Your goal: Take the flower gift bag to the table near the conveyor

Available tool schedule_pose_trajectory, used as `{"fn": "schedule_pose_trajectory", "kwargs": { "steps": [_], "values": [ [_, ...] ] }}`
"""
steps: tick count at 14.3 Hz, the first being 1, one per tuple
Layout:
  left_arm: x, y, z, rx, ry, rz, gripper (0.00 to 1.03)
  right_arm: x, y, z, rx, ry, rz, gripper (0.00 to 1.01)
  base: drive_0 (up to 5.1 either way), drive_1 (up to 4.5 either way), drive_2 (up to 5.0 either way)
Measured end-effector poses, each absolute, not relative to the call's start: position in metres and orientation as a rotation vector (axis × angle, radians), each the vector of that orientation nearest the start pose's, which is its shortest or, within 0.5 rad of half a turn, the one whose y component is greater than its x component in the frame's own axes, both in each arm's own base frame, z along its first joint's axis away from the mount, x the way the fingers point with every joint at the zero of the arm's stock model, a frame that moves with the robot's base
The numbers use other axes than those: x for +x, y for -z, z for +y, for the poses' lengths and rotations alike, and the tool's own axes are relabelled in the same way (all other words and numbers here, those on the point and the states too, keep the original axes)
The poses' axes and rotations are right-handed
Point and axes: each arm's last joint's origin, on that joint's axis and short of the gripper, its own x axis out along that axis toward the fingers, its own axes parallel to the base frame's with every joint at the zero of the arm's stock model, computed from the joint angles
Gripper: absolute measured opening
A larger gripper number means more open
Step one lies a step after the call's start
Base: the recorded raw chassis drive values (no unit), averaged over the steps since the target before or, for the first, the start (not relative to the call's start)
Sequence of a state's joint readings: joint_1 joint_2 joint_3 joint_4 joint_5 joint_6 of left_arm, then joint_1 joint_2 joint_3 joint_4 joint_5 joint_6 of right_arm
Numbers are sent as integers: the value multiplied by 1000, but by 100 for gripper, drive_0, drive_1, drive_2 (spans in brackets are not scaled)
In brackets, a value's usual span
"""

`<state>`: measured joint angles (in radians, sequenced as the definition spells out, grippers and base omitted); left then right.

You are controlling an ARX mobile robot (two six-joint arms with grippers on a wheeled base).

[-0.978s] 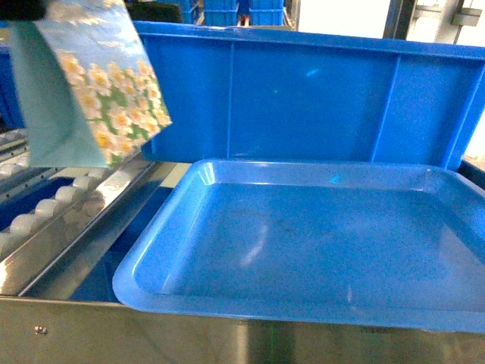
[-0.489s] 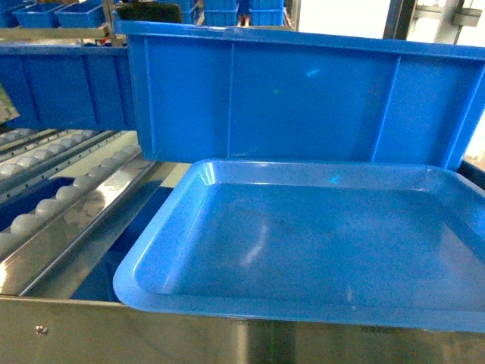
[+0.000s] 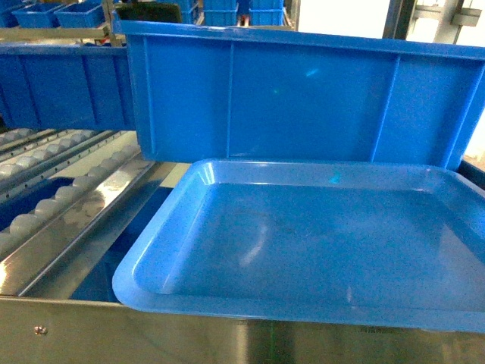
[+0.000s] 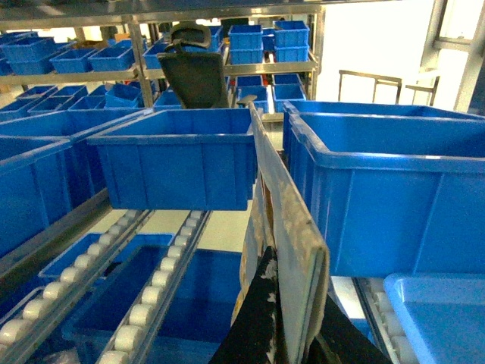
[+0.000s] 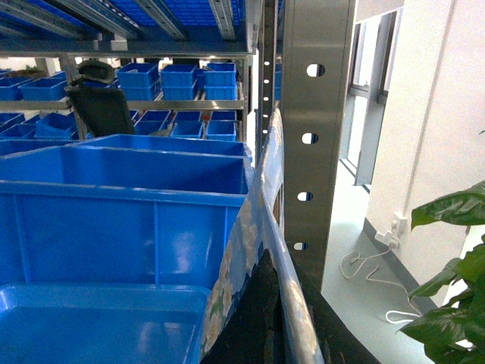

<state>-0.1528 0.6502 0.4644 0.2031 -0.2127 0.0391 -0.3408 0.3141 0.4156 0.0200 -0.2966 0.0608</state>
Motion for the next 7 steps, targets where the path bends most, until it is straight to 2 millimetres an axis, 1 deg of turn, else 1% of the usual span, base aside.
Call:
{"fn": "schedule_pose_trajectory", "kwargs": {
  "steps": [6, 7],
  "values": [
    [156, -279, -18, 36, -57, -22, 2, 98, -281, -26, 23, 43, -115, 2, 0, 0, 0],
    [156, -279, -18, 36, -55, -18, 2, 98, -281, -26, 23, 43, -117, 2, -476, 256, 256]
  ]
}}
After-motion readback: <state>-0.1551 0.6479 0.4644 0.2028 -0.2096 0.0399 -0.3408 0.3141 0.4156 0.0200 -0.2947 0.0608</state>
